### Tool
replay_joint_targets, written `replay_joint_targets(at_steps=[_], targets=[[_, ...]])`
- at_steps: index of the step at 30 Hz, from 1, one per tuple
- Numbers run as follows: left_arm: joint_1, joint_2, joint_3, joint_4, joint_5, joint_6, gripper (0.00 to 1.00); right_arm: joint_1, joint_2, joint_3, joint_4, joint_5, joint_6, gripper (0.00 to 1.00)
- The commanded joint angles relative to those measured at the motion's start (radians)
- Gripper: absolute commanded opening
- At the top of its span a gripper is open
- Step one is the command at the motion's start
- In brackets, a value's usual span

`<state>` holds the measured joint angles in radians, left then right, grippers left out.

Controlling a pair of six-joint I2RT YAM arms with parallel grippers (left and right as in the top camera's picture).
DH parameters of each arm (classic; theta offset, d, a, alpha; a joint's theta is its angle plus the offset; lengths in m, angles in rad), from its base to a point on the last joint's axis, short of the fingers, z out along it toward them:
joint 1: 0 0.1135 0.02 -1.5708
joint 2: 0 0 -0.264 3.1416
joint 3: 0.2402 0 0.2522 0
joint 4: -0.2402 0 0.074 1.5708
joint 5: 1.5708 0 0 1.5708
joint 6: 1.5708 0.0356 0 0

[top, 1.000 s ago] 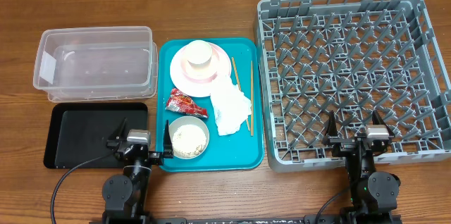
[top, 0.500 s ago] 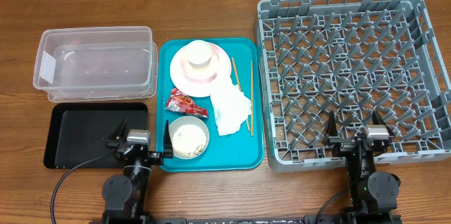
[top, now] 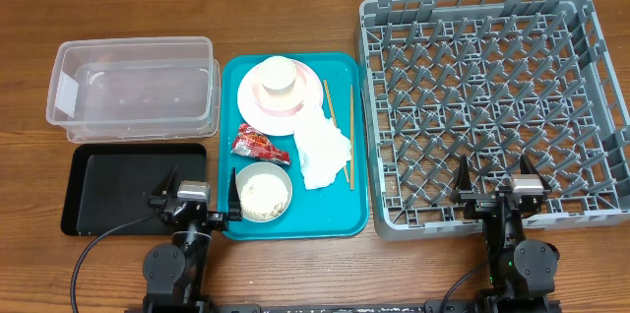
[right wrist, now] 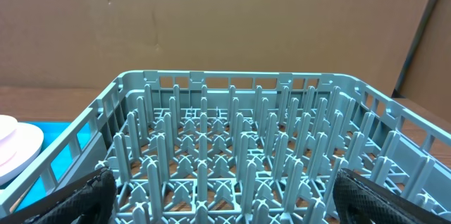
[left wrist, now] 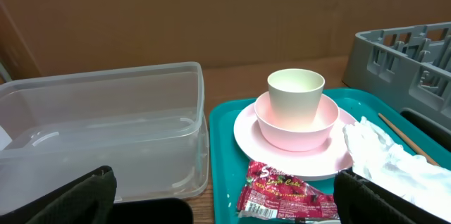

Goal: Sort waste into correct bins and load items into the dishwasher

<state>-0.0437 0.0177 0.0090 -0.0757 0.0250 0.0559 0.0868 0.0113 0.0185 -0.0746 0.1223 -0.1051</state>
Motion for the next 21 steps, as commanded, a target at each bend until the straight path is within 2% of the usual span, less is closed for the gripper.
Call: replay_joint_targets(at_steps=[1, 19, 21], targets=[[0.006, -0.012, -0.004, -0.002, -0.002, 0.015, 1.0, 0.006, -0.003, -0.01, 0.005, 0.005, 0.0, 1.0], [0.006, -0.012, -0.004, -0.002, -0.005, 0.014, 1.0, 0.006, -0.003, -0.01, 0.005, 0.005, 0.0, 1.0], [0.005, -0.012, -0.004, -0.002, 0.003, -0.028, 1.0, 0.006, -0.003, -0.01, 0.005, 0.005, 0.0, 1.0]])
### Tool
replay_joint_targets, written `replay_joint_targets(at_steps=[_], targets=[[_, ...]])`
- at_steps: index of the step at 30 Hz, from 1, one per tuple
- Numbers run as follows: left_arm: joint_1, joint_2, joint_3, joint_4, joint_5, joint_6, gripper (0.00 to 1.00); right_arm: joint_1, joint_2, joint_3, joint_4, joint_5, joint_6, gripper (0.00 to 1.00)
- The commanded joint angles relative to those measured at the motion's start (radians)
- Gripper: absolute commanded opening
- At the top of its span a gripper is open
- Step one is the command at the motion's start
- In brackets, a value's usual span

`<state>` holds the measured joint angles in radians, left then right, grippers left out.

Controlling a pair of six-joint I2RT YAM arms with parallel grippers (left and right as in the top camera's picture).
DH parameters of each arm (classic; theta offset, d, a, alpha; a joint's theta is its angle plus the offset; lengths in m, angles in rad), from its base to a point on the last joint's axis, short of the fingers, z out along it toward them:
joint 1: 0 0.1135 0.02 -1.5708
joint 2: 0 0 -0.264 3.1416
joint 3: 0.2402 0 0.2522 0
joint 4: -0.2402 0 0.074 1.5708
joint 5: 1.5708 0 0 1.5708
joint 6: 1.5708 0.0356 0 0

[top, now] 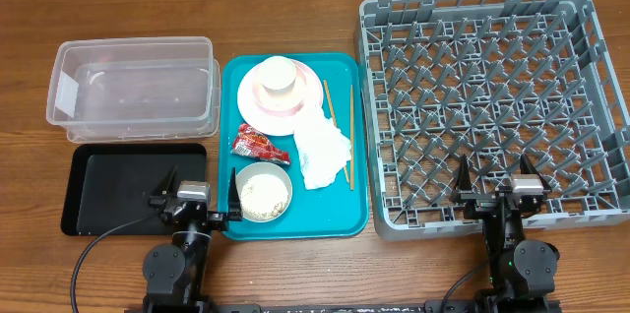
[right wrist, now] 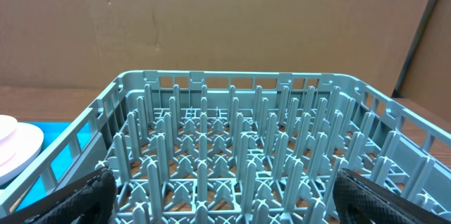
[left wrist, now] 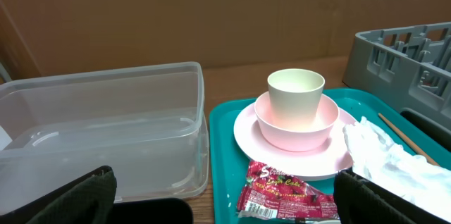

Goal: Sort waste into correct bins and load items into the dishwasher

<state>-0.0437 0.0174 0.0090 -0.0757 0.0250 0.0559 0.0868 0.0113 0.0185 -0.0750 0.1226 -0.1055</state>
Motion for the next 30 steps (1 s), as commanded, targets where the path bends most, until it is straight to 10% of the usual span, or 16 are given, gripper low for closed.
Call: replay_joint_targets(at_steps=[1, 17, 30], targets=[[0.004, -0.012, -0.004, -0.002, 0.002, -0.044, 1.0, 0.006, -0.003, -0.01, 0.005, 0.004, 0.0, 1.0], [0.004, -0.011, 0.096, -0.128, 0.047, -0.176, 1.0, 0.006, -0.003, -0.01, 0.005, 0.004, 0.0, 1.0], [0.004, 0.269, 0.563, -0.433, 0.117, -0.176, 1.0, 0.006, -0.003, -0.01, 0.005, 0.004, 0.0, 1.0]])
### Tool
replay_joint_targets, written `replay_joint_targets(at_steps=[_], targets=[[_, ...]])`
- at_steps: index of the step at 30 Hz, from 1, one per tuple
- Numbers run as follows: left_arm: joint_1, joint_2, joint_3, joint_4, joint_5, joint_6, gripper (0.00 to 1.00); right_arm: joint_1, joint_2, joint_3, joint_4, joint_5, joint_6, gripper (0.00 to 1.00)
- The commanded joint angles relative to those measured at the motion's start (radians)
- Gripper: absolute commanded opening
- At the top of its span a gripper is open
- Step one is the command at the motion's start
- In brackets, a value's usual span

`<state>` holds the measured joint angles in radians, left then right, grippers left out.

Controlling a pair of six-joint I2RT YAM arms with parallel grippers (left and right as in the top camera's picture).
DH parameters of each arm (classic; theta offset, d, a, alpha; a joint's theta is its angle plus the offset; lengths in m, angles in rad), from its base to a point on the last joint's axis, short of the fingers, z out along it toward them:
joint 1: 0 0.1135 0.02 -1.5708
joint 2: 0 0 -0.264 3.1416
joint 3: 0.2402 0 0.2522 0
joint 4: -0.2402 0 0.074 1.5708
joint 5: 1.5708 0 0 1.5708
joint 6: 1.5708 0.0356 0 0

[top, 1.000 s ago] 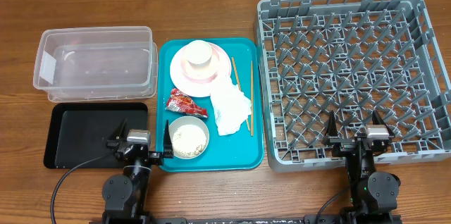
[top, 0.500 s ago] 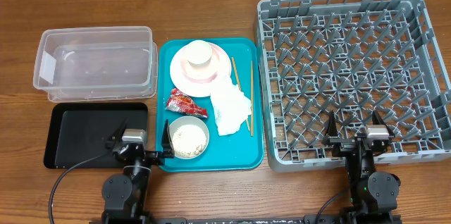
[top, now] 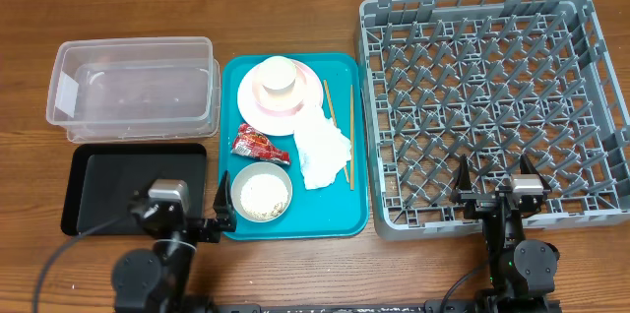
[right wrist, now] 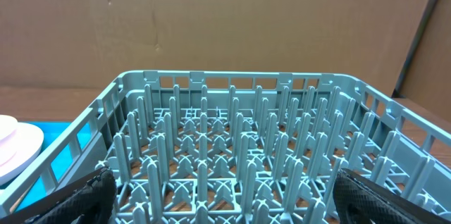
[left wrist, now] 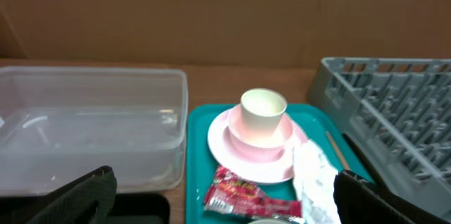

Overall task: Sort waste into correct bins and load items into the dishwasher
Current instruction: 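Reach the left gripper to the red wrapper and grasp it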

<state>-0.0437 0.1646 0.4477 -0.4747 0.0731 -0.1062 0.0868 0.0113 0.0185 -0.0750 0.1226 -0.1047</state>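
A teal tray (top: pixel 236 226) holds a pink plate (top: pixel 258 108) with a pink bowl and a cream cup (left wrist: pixel 263 106) stacked on it. A red snack wrapper (top: pixel 260 144), a crumpled white napkin (top: pixel 323 150), a pair of chopsticks (top: pixel 350 134) and a pale bowl of rice (top: pixel 262 193) also lie on the tray. My left gripper (top: pixel 187 213) is open at the tray's near left corner, with nothing between its fingers. My right gripper (top: pixel 492 180) is open at the near edge of the grey dishwasher rack (top: pixel 492 18).
A clear plastic bin (top: pixel 133 92) stands left of the tray. A black tray (top: pixel 98 180) lies in front of the bin. Brown cardboard walls close the far side in both wrist views.
My left arm has shifted left and back toward the table's near edge, and its wrist view now takes in the tray from higher and farther off. The right arm has not moved.
At both earlier moments both grippers stood open and still, the left at the tray's near left corner and the right at the rack's near edge. Now the left arm has drawn back and leftward; every object lies where it was.
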Motion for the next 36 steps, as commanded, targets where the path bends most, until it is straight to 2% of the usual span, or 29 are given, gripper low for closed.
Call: replay_joint_targets(at_steps=[1, 4, 11, 13, 19, 20, 21, 23, 24, 27, 33, 34, 36], targets=[[0.004, 0.176, 0.172, -0.058, 0.098, -0.014, 1.0, 0.006, -0.003, -0.01, 0.005, 0.004, 0.0, 1.0], [0.004, 0.386, 0.359, -0.18, 0.192, -0.014, 1.0, 0.006, -0.003, -0.01, 0.005, 0.004, 0.0, 1.0], [0.004, 0.881, 0.853, -0.639, 0.32, -0.014, 1.0, 0.006, -0.003, -0.01, 0.005, 0.004, 0.0, 1.0], [0.004, 1.015, 0.973, -0.727, 0.385, -0.014, 1.0, 0.006, -0.003, -0.01, 0.005, 0.004, 0.0, 1.0], [0.004, 1.21, 1.038, -0.765, 0.48, -0.014, 1.0, 0.006, -0.003, -0.01, 0.005, 0.004, 0.0, 1.0], [0.004, 1.243, 1.038, -0.771, 0.483, -0.014, 0.77, 0.006, -0.003, -0.01, 0.005, 0.004, -0.001, 1.0], [0.004, 1.26, 1.038, -0.774, 0.483, -0.015, 0.58, 0.006, -0.003, -0.01, 0.005, 0.004, 0.0, 1.0], [0.004, 1.3, 1.038, -0.784, 0.473, -0.044, 0.1, 0.006, -0.003, -0.01, 0.005, 0.004, 0.0, 1.0], [0.002, 1.32, 1.036, -0.791, 0.461, -0.067, 0.04, 0.006, -0.003, -0.01, 0.005, 0.004, -0.001, 1.0], [-0.025, 1.358, 1.024, -0.798, 0.372, -0.135, 0.04, 0.006, -0.003, -0.01, 0.005, 0.004, 0.0, 1.0], [-0.17, 1.38, 0.978, -0.757, 0.016, -0.33, 0.06, 0.006, -0.003, -0.01, 0.005, 0.004, 0.0, 1.0], [-0.19, 1.383, 0.973, -0.743, -0.02, -0.356, 0.1, 0.006, -0.003, -0.01, 0.005, 0.004, 0.0, 1.0], [-0.223, 1.386, 0.961, -0.71, -0.07, -0.401, 0.31, 0.006, -0.003, -0.01, 0.005, 0.004, 0.0, 1.0]])
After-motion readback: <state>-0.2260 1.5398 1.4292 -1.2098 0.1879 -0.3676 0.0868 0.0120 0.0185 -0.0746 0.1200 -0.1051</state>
